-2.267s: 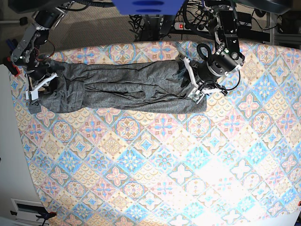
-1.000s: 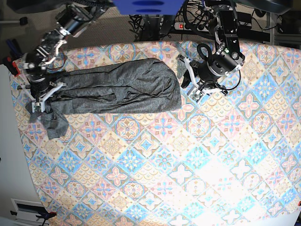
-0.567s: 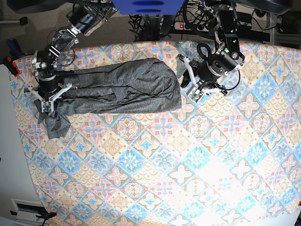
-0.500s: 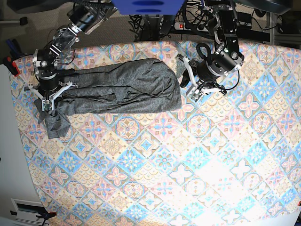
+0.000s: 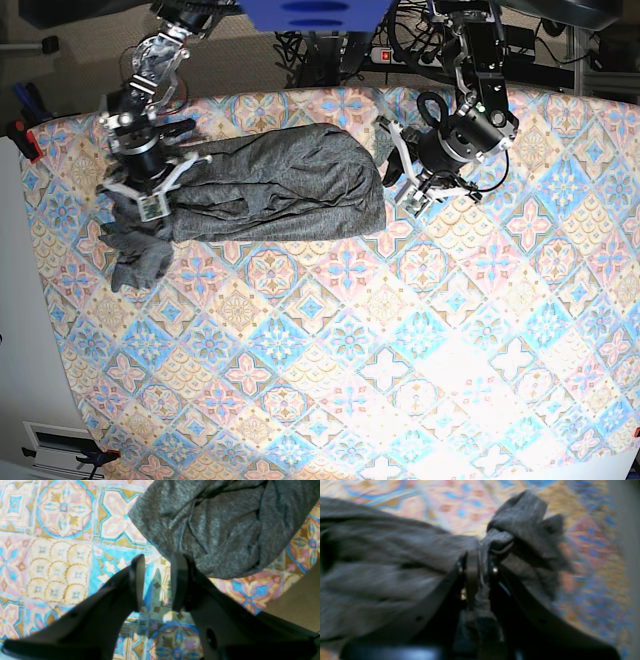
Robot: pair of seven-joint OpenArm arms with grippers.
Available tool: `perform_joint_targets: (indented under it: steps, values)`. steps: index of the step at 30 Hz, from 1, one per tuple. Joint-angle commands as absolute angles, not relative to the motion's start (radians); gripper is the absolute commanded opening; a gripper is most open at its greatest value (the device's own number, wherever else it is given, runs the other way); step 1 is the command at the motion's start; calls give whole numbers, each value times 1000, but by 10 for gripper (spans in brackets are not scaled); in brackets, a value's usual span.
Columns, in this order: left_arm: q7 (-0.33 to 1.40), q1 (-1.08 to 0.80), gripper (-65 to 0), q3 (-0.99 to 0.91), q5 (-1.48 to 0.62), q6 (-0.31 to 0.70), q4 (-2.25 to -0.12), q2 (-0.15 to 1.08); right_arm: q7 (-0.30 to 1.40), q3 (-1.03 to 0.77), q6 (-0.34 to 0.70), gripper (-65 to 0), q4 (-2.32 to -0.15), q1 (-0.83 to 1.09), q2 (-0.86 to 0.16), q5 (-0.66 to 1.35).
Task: Layout the t-shirt on the table in an organized manner, then fold the t-shirt properly
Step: 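Fold the strip end with the right gripper toward the left gripper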
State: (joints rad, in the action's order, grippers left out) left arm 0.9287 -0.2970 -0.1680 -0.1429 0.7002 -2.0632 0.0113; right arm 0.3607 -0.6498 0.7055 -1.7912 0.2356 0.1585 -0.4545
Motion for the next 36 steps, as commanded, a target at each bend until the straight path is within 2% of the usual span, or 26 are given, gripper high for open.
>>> perform_joint_targets:
  steps: [1,25,29,31,33,36]
  values:
    - [912,-294,-477,-166,-154,698,-2081,8,331,-638,698,-650,-1811,225,154,-437]
    - [912,-300,-477,-168,-154,698,-2080,13,340,-470,698,-650,-1793,295,154,-440]
    - [914,-302,-475,-166,-154,698,-2080,13,332,-475,698,-414,-1822,308,153,-440]
    - [914,-302,-474,-166,-154,698,-2080,13,331,-469,698,-325,-1865,323,153,-440]
    - [914,-302,-473,-166,-154,698,-2080,13,331,-464,698,-295,-1902,332,153,-438]
    - [914,-302,-473,-166,-154,698,-2080,13,331,-426,698,-296,-1922,363,153,-438]
